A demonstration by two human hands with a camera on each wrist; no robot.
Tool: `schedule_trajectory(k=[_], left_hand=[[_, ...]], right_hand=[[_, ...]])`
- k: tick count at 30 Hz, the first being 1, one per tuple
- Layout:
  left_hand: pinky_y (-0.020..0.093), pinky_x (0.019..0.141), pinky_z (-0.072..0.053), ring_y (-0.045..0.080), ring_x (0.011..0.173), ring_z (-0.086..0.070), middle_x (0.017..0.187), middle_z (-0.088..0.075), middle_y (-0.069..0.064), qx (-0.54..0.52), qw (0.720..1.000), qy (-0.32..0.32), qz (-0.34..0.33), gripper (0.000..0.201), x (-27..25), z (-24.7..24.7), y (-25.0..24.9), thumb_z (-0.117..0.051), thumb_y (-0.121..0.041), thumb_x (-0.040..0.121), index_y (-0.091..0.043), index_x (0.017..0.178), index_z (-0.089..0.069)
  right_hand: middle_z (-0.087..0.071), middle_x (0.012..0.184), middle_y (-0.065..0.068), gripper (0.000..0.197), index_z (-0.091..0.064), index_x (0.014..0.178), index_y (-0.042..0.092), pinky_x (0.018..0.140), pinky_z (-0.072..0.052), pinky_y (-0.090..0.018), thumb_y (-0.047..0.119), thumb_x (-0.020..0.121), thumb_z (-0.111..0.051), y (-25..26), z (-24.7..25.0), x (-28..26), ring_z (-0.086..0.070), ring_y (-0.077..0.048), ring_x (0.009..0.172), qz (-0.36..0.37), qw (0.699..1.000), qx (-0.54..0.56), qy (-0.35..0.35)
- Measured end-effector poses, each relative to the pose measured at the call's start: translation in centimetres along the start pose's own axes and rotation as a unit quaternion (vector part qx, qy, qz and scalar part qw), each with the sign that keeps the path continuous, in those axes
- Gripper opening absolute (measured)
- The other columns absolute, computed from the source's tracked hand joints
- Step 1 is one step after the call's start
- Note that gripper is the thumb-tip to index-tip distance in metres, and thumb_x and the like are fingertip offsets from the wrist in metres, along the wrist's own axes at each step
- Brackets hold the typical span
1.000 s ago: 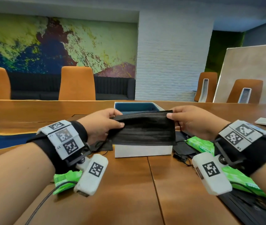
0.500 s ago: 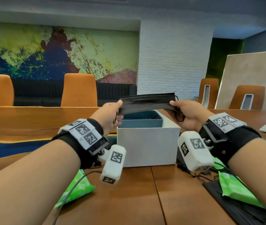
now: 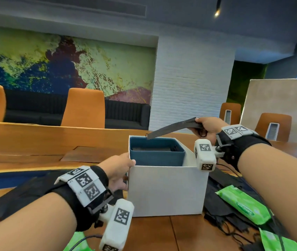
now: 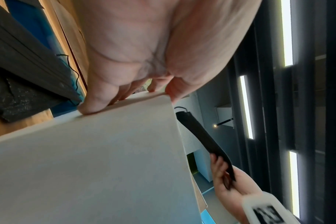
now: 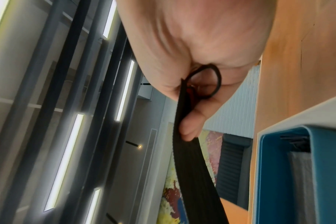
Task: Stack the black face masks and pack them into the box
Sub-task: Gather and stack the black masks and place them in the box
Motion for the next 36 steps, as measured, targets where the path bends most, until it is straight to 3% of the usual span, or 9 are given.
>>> schedule_trajectory(k=[3, 6, 9, 15, 17, 20, 26, 30, 36], left_hand=[[0.067, 0.099, -0.037, 0.034, 0.129, -0.040, 0.147, -0.034, 0.010, 0.016, 1.000, 0.020, -0.007, 0.052, 0.4, 0.0, 0.5, -0.045, -0.021, 0.099, -0.034, 0.146, -0.025], [0.068, 0.100, -0.034, 0.035, 0.135, -0.034, 0.153, -0.028, 0.006, 0.019, 0.999, 0.033, -0.007, 0.056, 0.5, 0.0, 0.7, -0.046, -0.024, 0.099, -0.039, 0.147, -0.022], [0.068, 0.099, -0.035, 0.034, 0.135, -0.034, 0.152, -0.028, 0.005, 0.006, 0.999, 0.041, -0.005, 0.057, 0.8, 0.1, 0.9, -0.048, -0.026, 0.098, -0.040, 0.147, -0.021], [0.066, 0.099, -0.036, 0.030, 0.131, -0.039, 0.149, -0.033, 0.004, -0.014, 1.000, 0.028, -0.003, 0.055, 1.1, 0.2, 1.2, -0.044, -0.028, 0.100, -0.041, 0.148, -0.019], [0.066, 0.098, -0.038, 0.030, 0.130, -0.040, 0.147, -0.034, 0.005, -0.015, 1.000, 0.025, -0.001, 0.056, 1.2, 0.2, 1.1, -0.045, -0.028, 0.100, -0.042, 0.147, -0.020], [0.066, 0.097, -0.039, 0.030, 0.129, -0.040, 0.146, -0.035, 0.004, -0.010, 1.000, 0.017, -0.001, 0.055, 1.4, 0.4, 1.2, -0.045, -0.028, 0.100, -0.042, 0.147, -0.020], [0.067, 0.097, -0.038, 0.032, 0.132, -0.038, 0.148, -0.033, 0.005, -0.007, 1.000, 0.016, -0.007, 0.056, 1.3, 0.4, 1.1, -0.044, -0.028, 0.100, -0.042, 0.148, -0.019], [0.067, 0.099, -0.036, 0.031, 0.131, -0.039, 0.147, -0.035, 0.005, -0.005, 1.000, 0.020, -0.010, 0.056, 1.2, 0.4, 1.1, -0.044, -0.028, 0.100, -0.041, 0.148, -0.019], [0.067, 0.102, -0.033, 0.034, 0.136, -0.034, 0.152, -0.030, 0.007, -0.006, 1.000, 0.018, -0.009, 0.056, 0.6, 0.3, 0.8, -0.045, -0.026, 0.100, -0.039, 0.148, -0.019]], right_hand=[[-0.060, 0.082, -0.009, 0.021, -0.055, 0.097, 0.000, 0.094, -0.051, -0.035, 0.018, 0.099, -0.045, -0.4, -0.3, 3.8, -0.061, -0.022, 0.081, 0.017, 0.995, -0.103, -0.012], [-0.062, 0.099, -0.001, 0.042, -0.060, 0.117, 0.008, 0.098, -0.050, -0.034, 0.034, 0.083, -0.057, -2.4, 0.8, 13.9, -0.061, -0.016, 0.095, 0.033, 0.978, -0.207, 0.011], [-0.064, 0.091, -0.007, 0.035, -0.061, 0.109, 0.004, 0.088, -0.053, -0.034, 0.032, 0.089, -0.055, -3.2, -1.7, 13.5, -0.062, -0.022, 0.088, 0.029, 0.976, -0.214, 0.016], [-0.061, 0.043, -0.011, 0.022, -0.049, 0.087, 0.004, 0.029, -0.039, -0.018, 0.020, 0.101, -0.043, -5.2, -4.2, 11.1, -0.058, -0.018, 0.032, -0.033, 0.979, -0.202, -0.005], [-0.062, 0.045, -0.006, 0.024, -0.049, 0.080, 0.007, 0.034, -0.043, -0.017, 0.018, 0.100, -0.043, -6.4, -4.3, 11.7, -0.060, -0.014, 0.041, -0.047, 0.965, -0.258, 0.015], [-0.061, 0.085, -0.003, 0.013, -0.051, 0.082, 0.016, 0.062, -0.054, -0.027, 0.013, 0.095, -0.051, -7.3, -4.7, 12.6, -0.060, -0.016, 0.075, -0.038, 0.938, -0.340, 0.056], [-0.056, 0.084, -0.008, 0.018, -0.053, 0.083, 0.012, 0.090, -0.052, -0.043, 0.028, 0.091, -0.054, -6.6, -5.1, 13.1, -0.056, -0.025, 0.077, -0.028, 0.922, -0.383, 0.043], [-0.048, 0.076, -0.014, 0.036, -0.044, 0.106, 0.001, 0.057, -0.045, -0.037, 0.034, 0.095, -0.054, -4.7, -4.3, 11.4, -0.049, -0.024, 0.061, -0.036, 0.955, -0.294, -0.012], [-0.049, 0.078, -0.006, 0.026, -0.049, 0.089, 0.007, 0.062, -0.042, -0.027, 0.031, 0.098, -0.047, 0.3, -5.8, 7.8, -0.048, -0.016, 0.066, 0.023, 0.981, -0.188, 0.047]])
Point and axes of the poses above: each hand's wrist, its own x-axis towards the middle knuckle, its own z-axis out of the back of the hand, y = z × x, the point moved 9 cm from there along x, towards the middle knuckle
